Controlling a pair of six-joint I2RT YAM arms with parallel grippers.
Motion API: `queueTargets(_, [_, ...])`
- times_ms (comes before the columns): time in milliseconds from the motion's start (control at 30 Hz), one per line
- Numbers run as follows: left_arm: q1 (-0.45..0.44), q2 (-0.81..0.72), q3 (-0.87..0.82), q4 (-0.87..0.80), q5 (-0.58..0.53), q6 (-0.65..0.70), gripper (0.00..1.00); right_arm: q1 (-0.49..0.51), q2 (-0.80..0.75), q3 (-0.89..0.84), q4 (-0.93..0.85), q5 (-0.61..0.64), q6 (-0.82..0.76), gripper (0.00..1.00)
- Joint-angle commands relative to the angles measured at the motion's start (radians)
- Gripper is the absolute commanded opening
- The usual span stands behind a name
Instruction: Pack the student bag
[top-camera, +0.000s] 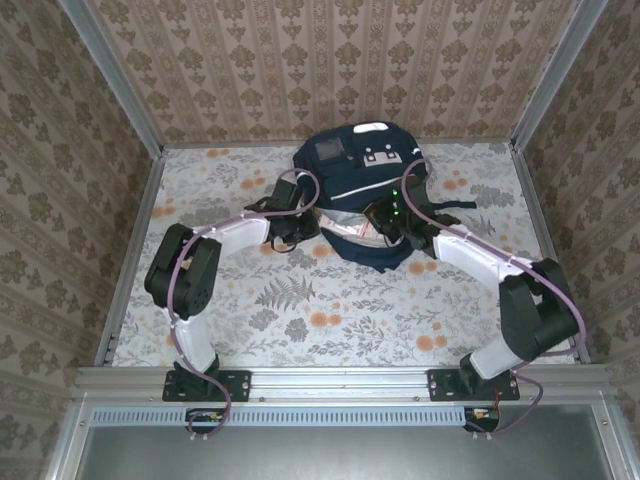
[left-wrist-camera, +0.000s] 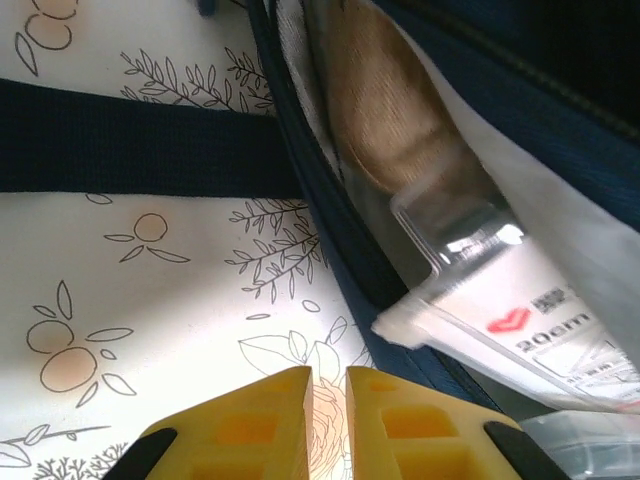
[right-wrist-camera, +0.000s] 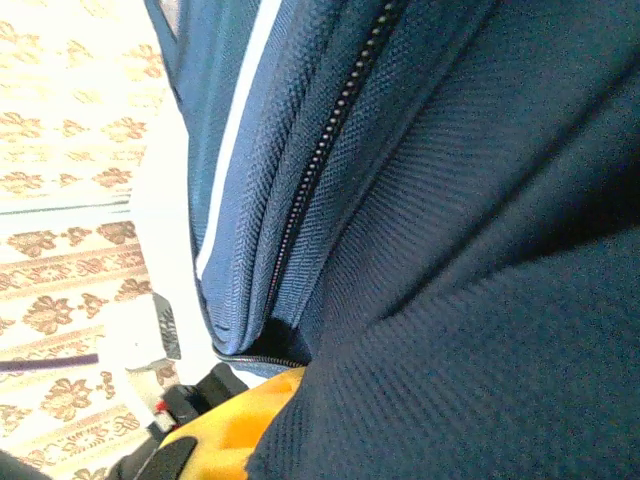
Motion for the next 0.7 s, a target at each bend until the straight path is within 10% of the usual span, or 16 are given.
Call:
queueTargets(0, [-0.018, -0.053, 0.026, -0.004, -0.039, -0.016, 0.16, -0.075, -0.109, -0.042, -0.118, 0.036, -0.080, 0.00])
queueTargets(333, [-0.088, -0.070, 0.023, -0.010, -0.027, -0.022, 0.23, -0.334, -0.255, -0.107, -0.265, -0.073, -0.245, 0.00])
queueTargets(667, [-0.135, 0.021, 0.086, -0.033, -0.015, 0.112, 0.30, -0.362, -0.275, -0.115, -0.255, -0.139, -0.262, 0.05])
